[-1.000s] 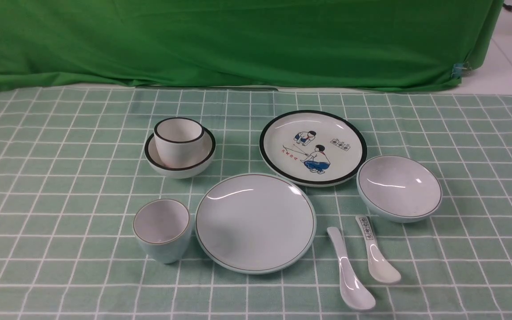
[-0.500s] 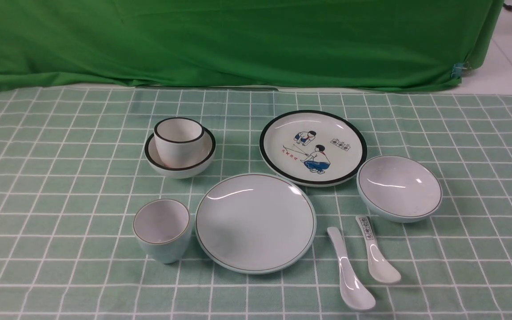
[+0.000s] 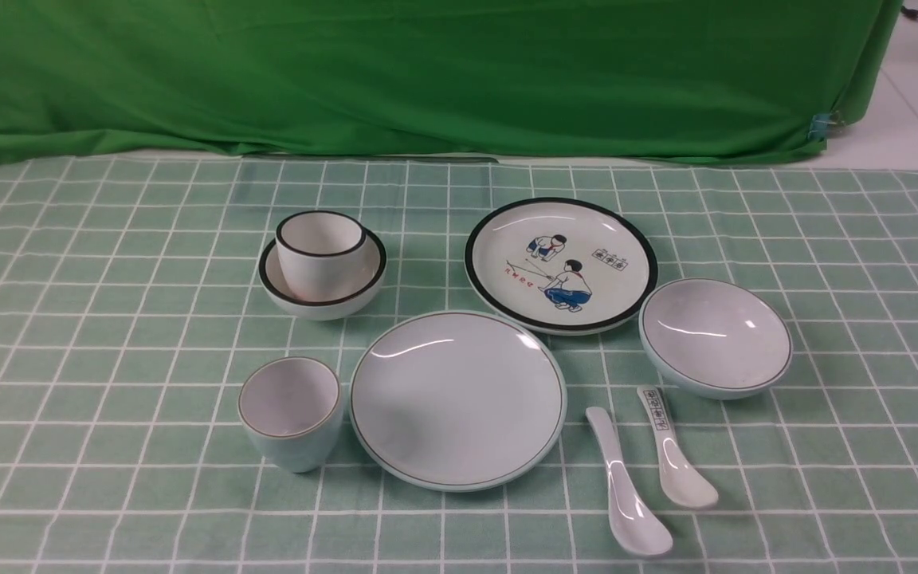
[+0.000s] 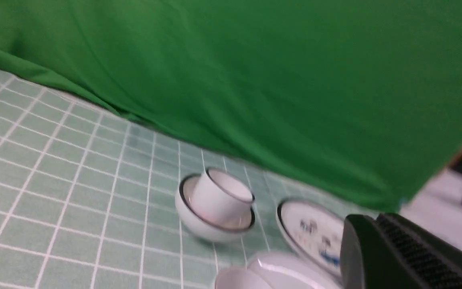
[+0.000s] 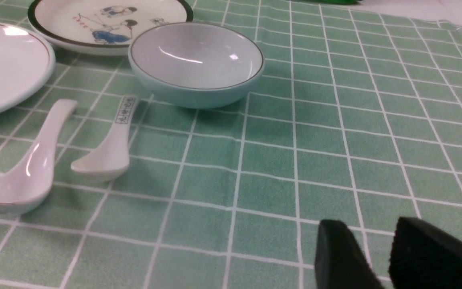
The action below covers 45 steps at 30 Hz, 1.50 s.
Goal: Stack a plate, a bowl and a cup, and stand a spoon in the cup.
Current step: Use the right arm to grab a blue rice bowl
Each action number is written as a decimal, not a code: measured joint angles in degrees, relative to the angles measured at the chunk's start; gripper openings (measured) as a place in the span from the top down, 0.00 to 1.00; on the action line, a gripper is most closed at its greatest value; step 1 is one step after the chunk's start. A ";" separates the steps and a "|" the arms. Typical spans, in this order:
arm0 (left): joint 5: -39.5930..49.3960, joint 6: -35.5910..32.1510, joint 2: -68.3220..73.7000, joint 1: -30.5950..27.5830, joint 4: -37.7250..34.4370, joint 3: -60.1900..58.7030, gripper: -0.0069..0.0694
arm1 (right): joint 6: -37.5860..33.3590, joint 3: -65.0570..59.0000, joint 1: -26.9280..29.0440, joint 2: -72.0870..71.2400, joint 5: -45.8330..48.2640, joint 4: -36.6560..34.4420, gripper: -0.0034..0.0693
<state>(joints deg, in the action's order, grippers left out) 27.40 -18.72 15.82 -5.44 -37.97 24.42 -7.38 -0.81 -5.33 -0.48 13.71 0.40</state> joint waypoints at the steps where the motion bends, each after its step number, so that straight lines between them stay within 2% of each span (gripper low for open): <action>1: 2.74 -2.63 2.92 0.90 0.11 2.13 0.89 | 0.00 0.00 0.00 0.00 0.00 0.00 0.62; 5: 11.36 -8.45 14.59 4.77 1.71 9.57 0.89 | 0.00 0.00 0.00 0.00 0.00 0.00 0.62; 8: 14.32 -9.88 22.80 8.47 2.60 12.82 0.89 | 0.00 0.00 0.00 0.00 0.00 0.00 0.62; 13: 15.00 -14.63 37.15 15.42 4.36 17.41 0.89 | 0.00 0.00 0.00 0.00 0.00 0.00 0.62; 18: 16.24 -15.84 45.57 20.14 7.44 20.02 0.89 | 0.29 0.00 0.00 0.00 -0.32 -0.06 0.62; 21: 18.04 -15.04 48.89 24.02 10.80 21.48 0.89 | 5.54 0.00 0.00 0.00 -3.52 -2.68 0.62; 24: 18.77 -13.87 50.39 29.73 14.88 22.62 0.89 | 19.36 0.00 0.00 0.00 -12.16 -6.21 0.62; 28: 18.53 -13.76 50.45 32.48 15.67 22.67 0.89 | 27.94 0.00 -0.06 0.00 -20.51 -7.22 0.62; 31: 18.53 -13.69 50.45 32.82 15.54 22.67 0.89 | 30.69 1.70 -0.77 0.36 -17.97 -7.46 0.65; 32: 18.53 -13.69 50.45 32.82 15.39 22.67 0.89 | 29.24 6.95 -2.62 2.91 -11.33 -7.51 0.69; 34: 18.39 -13.69 50.45 32.82 15.39 22.67 0.89 | 25.32 12.04 -4.42 6.08 -6.06 -7.51 0.71; 36: 17.83 -13.91 50.45 32.82 15.32 22.67 0.89 | 16.79 23.91 -8.80 16.73 5.10 -7.53 0.72; 40: 16.26 -14.69 49.12 32.82 14.23 22.67 0.89 | 6.61 42.06 -15.77 36.18 22.08 -7.34 0.72; 42: 16.10 -15.03 45.88 32.82 14.16 22.67 0.89 | 3.08 49.53 -18.26 46.88 27.23 -6.70 0.70; 45: 15.61 -15.19 41.16 32.82 14.11 22.67 0.89 | 0.81 55.23 -19.50 57.32 29.43 -5.69 0.67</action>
<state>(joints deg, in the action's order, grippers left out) 43.01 -33.92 56.97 27.37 -23.86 47.09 -6.58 54.42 -24.83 56.85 43.14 -5.29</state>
